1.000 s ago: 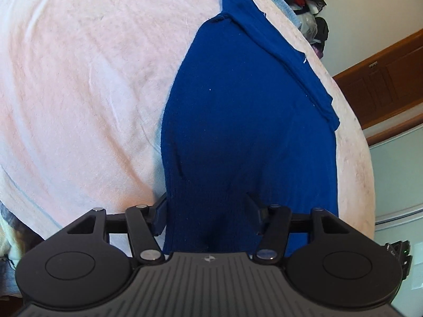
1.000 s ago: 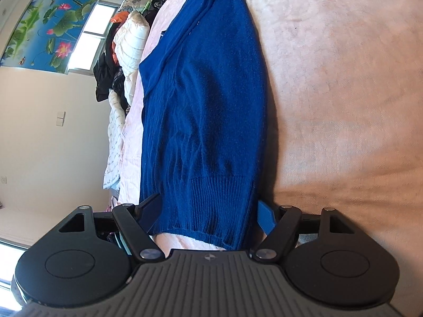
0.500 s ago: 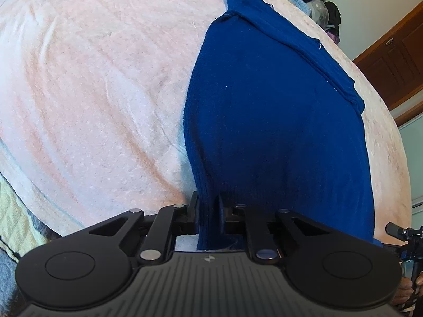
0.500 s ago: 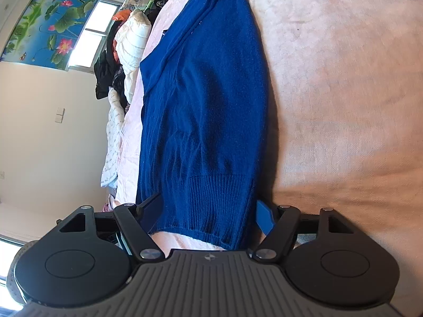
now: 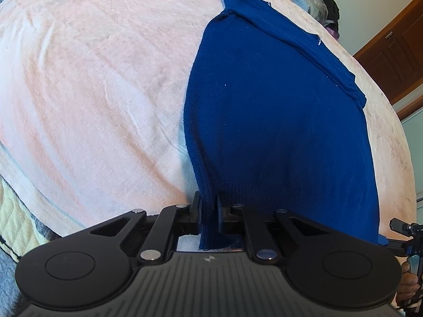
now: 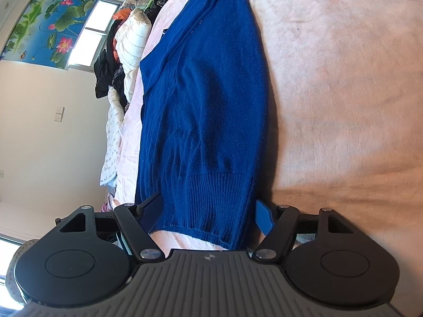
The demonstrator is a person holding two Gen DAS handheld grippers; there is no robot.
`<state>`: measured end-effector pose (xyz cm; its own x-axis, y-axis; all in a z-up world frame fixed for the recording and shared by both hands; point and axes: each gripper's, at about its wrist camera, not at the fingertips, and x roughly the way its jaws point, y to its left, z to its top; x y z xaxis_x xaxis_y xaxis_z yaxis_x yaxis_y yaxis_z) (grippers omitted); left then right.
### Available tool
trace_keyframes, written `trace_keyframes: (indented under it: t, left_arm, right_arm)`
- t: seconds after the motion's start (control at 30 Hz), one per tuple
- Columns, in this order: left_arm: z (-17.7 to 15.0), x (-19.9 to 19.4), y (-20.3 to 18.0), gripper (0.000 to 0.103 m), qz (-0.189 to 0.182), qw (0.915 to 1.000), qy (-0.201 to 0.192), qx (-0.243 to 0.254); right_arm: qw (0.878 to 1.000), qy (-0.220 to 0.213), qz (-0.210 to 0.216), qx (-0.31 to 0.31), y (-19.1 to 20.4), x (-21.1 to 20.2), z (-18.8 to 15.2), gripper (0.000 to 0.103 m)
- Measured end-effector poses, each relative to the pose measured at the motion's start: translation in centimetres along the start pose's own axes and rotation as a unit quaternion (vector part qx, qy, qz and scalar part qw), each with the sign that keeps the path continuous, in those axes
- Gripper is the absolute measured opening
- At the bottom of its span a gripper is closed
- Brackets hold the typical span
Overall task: Fold small clothes
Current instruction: 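Close the right tool on the ribbed hem beside the left tool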
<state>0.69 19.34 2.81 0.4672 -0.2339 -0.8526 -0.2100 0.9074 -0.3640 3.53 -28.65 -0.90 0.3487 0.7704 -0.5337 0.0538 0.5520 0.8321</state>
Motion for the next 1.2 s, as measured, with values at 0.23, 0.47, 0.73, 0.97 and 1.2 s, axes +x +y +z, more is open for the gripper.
trace_keyframes:
  t: [0.23,0.47,0.73,0.97,1.2]
  left_arm:
    - [0.0,0.0,0.1,0.010,-0.004,1.0000,0.001,-0.002]
    - [0.3,0.1,0.2,0.010,-0.004,1.0000,0.005,0.001]
    - [0.6,0.3,0.2,0.010,-0.005,0.9999,0.009,0.002]
    - [0.8,0.5,0.3,0.009,-0.005,0.9999,0.013,-0.003]
    - [1.5,-0.3,-0.3,0.004,-0.032,0.9995,0.002,0.004]
  right_arm:
    - [1.000,-0.002,0.001,0.001,0.1,0.0,0.0,0.074]
    - [1.000,-0.004,0.013,0.023,-0.5,-0.1,0.2,0.075]
    - [0.997,0.015,-0.010,0.069,-2.6,0.6,-0.1,0.016]
    - [0.999,0.011,-0.018,0.044,-1.5,0.5,-0.3,0.007]
    - [0.999,0.005,-0.001,0.035,-0.4,-0.3,0.6,0.008]
